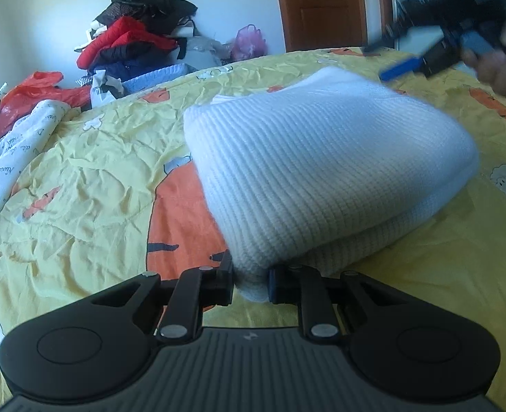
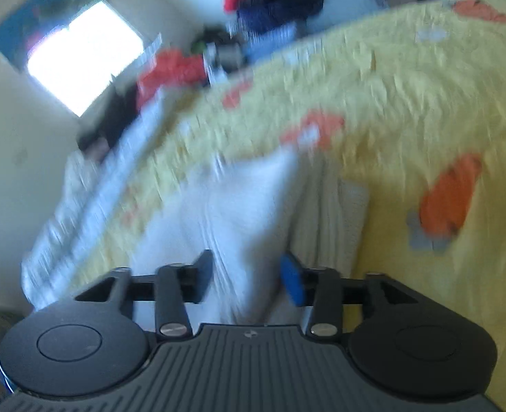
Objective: Fold small clothes
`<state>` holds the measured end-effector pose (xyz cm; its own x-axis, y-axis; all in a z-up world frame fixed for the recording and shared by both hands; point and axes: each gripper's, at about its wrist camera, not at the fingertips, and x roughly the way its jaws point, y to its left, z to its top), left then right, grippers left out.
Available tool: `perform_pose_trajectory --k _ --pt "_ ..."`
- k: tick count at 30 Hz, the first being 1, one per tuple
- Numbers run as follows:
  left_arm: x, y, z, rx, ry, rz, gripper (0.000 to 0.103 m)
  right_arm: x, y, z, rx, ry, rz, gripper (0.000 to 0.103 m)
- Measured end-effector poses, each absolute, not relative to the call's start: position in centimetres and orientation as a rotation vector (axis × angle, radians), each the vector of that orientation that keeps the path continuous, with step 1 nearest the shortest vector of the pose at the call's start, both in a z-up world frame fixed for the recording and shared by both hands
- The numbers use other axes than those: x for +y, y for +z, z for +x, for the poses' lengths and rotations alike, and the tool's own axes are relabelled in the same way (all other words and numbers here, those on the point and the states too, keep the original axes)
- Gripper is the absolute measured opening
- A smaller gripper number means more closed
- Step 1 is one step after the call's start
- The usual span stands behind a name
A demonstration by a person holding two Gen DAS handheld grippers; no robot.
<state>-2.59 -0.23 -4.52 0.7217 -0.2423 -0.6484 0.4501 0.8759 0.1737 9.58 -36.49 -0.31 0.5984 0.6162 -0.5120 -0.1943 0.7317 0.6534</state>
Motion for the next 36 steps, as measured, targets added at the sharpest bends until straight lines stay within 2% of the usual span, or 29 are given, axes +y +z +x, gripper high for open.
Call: perform_pose_trajectory --k 3,7,8,10,14,16,19,20,21,22,23,24,26,29,30,33,36 --pt "-0.4 -4.6 -2.6 0.663 -0.384 0.340 0.018 -37.2 0.6 11.9 0.766 0.477 0.640 0.065" --pt "0.3 -4.3 -1.7 0.707 -0.388 0.265 0.019 -35.8 -1.4 16.4 0.880 0.402 0.608 0.065" --pt "0.5 -4.3 -1.4 0.721 -0.389 0.244 0.019 -35.1 -2.2 17.4 0.914 0.371 0.584 0.062" --pt "0.5 -4.2 -1.3 0.731 -0.387 0.233 0.019 -34.1 -3.2 18.0 0.925 0.387 0.584 0.025" --pt "0.5 -4.2 -1.4 0.727 -0.390 0.224 0.019 -35.0 -1.5 16.9 0.807 0.435 0.564 0.021" --pt "0.3 -4.3 -1.2 0.722 -0.398 0.215 0.019 -36.6 -3.4 17.4 0.852 0.364 0.581 0.019" --pt "0.1 -4.5 -1.0 0.730 -0.391 0.219 0.019 -36.6 -5.3 16.6 0.834 0.355 0.574 0.022" --pt "0.1 -4.4 -1.0 0.732 -0.392 0.216 0.019 -36.2 -5.1 16.3 0.825 0.344 0.557 0.024" --pt "0.2 -4.4 -1.0 0.734 -0.393 0.215 0.019 -35.6 -4.7 16.2 0.823 0.323 0.523 0.032" --pt "0.2 -4.4 -1.0 0.737 -0.395 0.213 0.019 -35.2 -4.4 16.2 0.824 0.314 0.494 0.033" --pt "0.3 -4.3 -1.0 0.740 -0.393 0.210 0.019 -34.9 -3.8 16.1 0.825 0.302 0.472 0.035" --pt "0.3 -4.3 -1.0 0.742 -0.391 0.206 0.019 -34.9 -3.0 16.0 0.818 0.282 0.457 0.041" --pt "0.2 -4.4 -1.2 0.740 -0.384 0.204 0.019 -34.8 -0.6 14.7 0.732 0.219 0.411 0.042" --pt "0.1 -4.4 -1.2 0.739 -0.379 0.203 0.019 -33.2 2.4 12.5 0.613 0.269 0.356 0.051" --pt "0.1 -4.4 -1.2 0.740 -0.380 0.203 0.019 -32.0 3.0 12.0 0.617 0.328 0.321 0.054" --pt "0.2 -4.4 -1.2 0.741 -0.384 0.204 0.019 -28.3 2.8 10.6 0.644 0.429 0.157 0.054" --pt "0.1 -4.4 -1.2 0.739 -0.384 0.199 0.019 -26.1 -0.6 10.7 0.753 0.407 -0.028 0.056"
